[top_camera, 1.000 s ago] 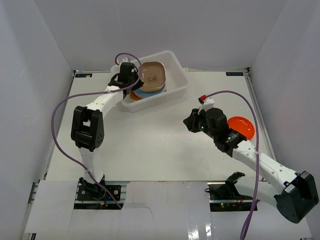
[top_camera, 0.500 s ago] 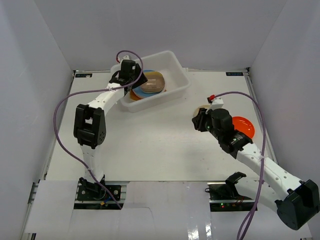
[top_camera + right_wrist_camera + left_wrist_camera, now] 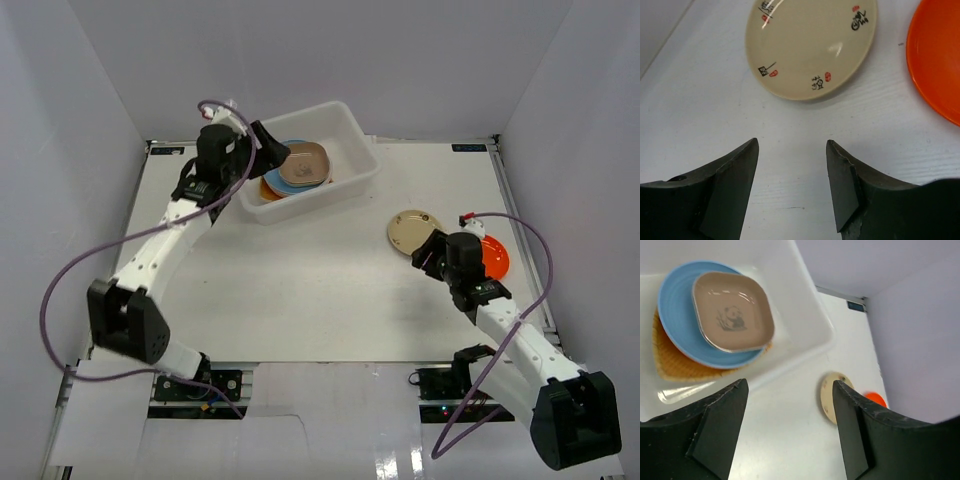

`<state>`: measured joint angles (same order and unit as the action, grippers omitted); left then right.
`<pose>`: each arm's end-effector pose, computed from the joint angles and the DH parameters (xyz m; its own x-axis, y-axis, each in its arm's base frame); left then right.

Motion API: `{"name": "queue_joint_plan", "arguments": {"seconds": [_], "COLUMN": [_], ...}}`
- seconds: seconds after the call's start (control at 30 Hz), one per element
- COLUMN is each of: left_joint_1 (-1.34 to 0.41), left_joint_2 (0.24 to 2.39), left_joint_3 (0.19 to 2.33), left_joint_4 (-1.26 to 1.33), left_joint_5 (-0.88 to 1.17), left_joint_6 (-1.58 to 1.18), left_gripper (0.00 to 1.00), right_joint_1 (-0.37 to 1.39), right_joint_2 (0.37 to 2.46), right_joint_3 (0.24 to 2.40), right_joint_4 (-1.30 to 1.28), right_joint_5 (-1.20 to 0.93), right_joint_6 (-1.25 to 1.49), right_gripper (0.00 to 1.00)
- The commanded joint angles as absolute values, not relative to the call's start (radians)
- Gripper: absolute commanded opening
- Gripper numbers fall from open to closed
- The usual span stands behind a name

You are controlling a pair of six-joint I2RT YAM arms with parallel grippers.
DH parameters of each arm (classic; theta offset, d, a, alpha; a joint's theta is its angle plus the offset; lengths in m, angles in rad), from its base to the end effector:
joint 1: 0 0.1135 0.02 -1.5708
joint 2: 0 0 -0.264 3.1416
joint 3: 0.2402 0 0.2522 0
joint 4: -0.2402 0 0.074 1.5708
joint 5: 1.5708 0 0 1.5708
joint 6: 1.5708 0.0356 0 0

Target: Place the plates into the plastic bin on the countertop

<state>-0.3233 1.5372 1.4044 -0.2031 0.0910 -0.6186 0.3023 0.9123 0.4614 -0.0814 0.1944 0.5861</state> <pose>0.3453 -0.1191 0.3683 -0.4853 -0.4465 -0.7518 0.1428 0.8078 -0.5719 0.1920 0.0527 0.2143 -0.4773 0.4196 -0.7721 0.1570 0.9052 0.3949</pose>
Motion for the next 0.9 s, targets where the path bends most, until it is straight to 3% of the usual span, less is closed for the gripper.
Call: {"name": "queue_joint_plan", "arguments": {"seconds": [0.0,0.13,0.43,0.77,0.87], "left_joint_1": [-0.333,-0.341,-0.357,-0.422,-0.426], "left_joint_2": [1.315,1.155,0.914,0.922,0.913], "left_joint_3": [1.234,1.06,0.783,0.788,0.79], "left_joint_4": [-0.166,-0.24,-0.285,-0.293,-0.305], "left_joint_5": [0.259,0.343,0.35,0.301,0.267], "left_joint_6": [-0.603,-0.482,-0.382,-0.336,-0.33], "left_gripper": [0.79,0.85,0.86,0.86,0.86], "right_joint_1": [0.25,0.198,0.175,0.153,0.147], "right_joint_2": [0.908,0.963,1.141,1.383,1.437], "right_joint_3": [0.387,0.313,0.241,0.27,0.299], "right_joint_4": [0.037,0.171,0.412,0.584,0.603], "right_joint_5": [0.14,0.091,0.169,0.239,0.238], "right_joint_6": [0.748,0.868,1.052,1.183,1.19], "right_gripper": [0.63,0.61,0.57,0.5,0.38]}}
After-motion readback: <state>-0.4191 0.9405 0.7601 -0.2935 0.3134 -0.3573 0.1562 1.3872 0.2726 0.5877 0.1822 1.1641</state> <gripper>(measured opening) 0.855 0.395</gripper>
